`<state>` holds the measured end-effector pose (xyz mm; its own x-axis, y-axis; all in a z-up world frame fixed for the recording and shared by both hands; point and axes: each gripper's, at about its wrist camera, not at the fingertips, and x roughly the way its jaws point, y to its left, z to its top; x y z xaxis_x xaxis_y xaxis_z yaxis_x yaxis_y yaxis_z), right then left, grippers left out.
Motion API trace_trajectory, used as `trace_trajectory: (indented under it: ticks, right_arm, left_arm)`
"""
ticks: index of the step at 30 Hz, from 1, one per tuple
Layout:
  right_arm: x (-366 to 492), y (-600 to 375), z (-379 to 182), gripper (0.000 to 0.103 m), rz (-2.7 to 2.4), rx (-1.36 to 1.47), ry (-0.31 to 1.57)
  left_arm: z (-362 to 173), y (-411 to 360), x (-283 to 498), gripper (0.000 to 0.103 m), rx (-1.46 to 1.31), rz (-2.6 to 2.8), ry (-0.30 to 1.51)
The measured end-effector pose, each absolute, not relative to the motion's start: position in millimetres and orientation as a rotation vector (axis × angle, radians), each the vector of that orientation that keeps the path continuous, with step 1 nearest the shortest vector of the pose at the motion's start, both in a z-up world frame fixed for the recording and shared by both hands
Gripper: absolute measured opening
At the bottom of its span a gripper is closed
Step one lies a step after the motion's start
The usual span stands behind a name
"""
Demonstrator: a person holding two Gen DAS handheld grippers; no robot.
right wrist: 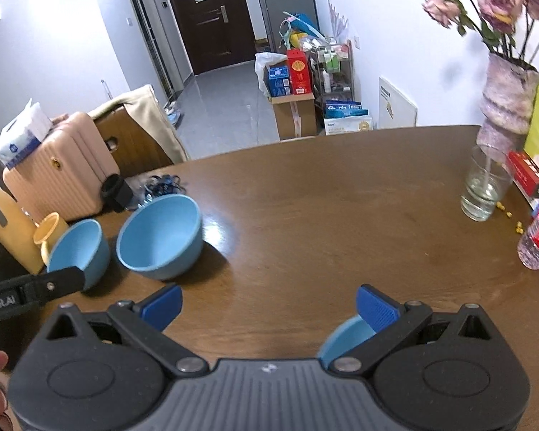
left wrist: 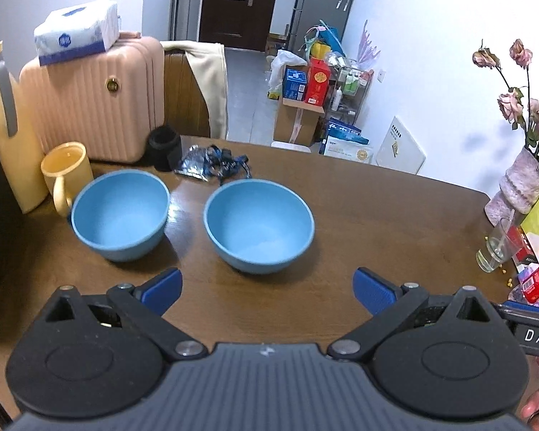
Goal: Organize plates and bowls
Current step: 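Move both open tools back toward the two blue bowls beside the yellow mug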
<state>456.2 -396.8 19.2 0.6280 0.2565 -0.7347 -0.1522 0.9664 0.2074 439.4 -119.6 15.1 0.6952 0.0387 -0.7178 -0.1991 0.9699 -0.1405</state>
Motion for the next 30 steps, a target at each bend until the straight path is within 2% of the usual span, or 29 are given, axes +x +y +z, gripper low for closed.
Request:
trace_trajectory:
  ticks: [14, 30]
  right_arm:
    - [476, -321, 44, 0.103, 0.159, 0.187, 0.882]
    - [519, -291, 30, 0.103, 0.040, 0.346, 0.955]
  left_arm:
    - [37, -63, 485, 0.103, -0.153, 0.087, 0.834]
    - [21, -32, 564, 0.103, -0.049, -0.012, 0.959]
